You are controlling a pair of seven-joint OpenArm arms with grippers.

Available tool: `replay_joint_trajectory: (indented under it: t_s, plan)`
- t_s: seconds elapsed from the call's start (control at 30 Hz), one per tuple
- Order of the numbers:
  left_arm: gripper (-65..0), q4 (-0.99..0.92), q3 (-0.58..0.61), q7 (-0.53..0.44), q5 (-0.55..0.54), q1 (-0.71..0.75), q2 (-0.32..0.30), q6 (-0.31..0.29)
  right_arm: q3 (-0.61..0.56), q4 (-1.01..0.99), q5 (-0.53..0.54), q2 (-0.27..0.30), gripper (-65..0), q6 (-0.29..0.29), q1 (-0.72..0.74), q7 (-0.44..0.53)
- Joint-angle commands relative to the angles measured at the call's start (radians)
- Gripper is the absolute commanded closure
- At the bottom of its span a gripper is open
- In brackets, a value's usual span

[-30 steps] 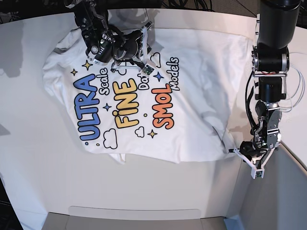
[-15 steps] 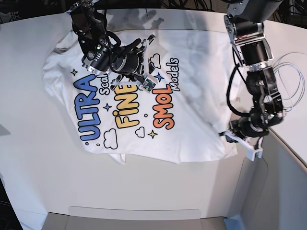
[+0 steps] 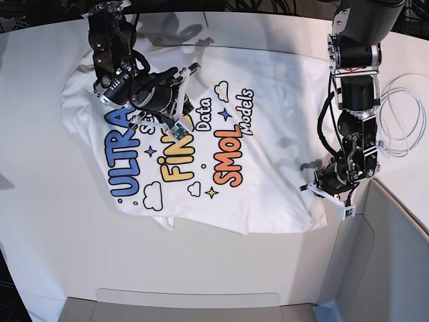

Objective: Layout the t-shirt on the table in an organized manner, then fold the t-shirt properly

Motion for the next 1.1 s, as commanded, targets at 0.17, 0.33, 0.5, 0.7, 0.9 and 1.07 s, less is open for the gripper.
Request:
replay_joint_trajectory:
  t_s: [0.17,0.33,0.5,0.7,0.9,1.07]
  plan:
    - [0.0,0.018,-0.005,-0.031,-0.011,-0.059,-0.010,-0.006,-0.007,0.016,0.010,-0.022,0.0,0.001,-0.023,0.015]
    - [0.0,0.007,-0.005,-0.071,-0.011,-0.059,-0.005,-0.006,-0.007,0.016,0.010,-0.025,0.0,0.001,-0.043,0.015]
    - [0.0,-0.099,-0.005,-0.152,-0.011,-0.064,-0.005,-0.006,-0.009,0.016,0.010,-0.027,0.0,0.001,-0.072,0.012]
    - [0.0,-0.125,-0.005,-0.163,-0.011,-0.094,-0.003,-0.006,-0.009,0.014,0.010,-0.027,0.0,0.001,-0.110,0.012]
    - [0.0,-0.128,-0.002,-0.154,-0.010,-0.085,-0.010,-0.001,-0.006,0.014,0.010,-0.021,0.0,0.001,-0.121,0.010]
    - [0.0,-0.183,-0.002,-0.103,-0.002,-0.085,-0.060,0.002,-0.001,0.014,0.010,-0.021,0.0,0.001,-0.121,0.009]
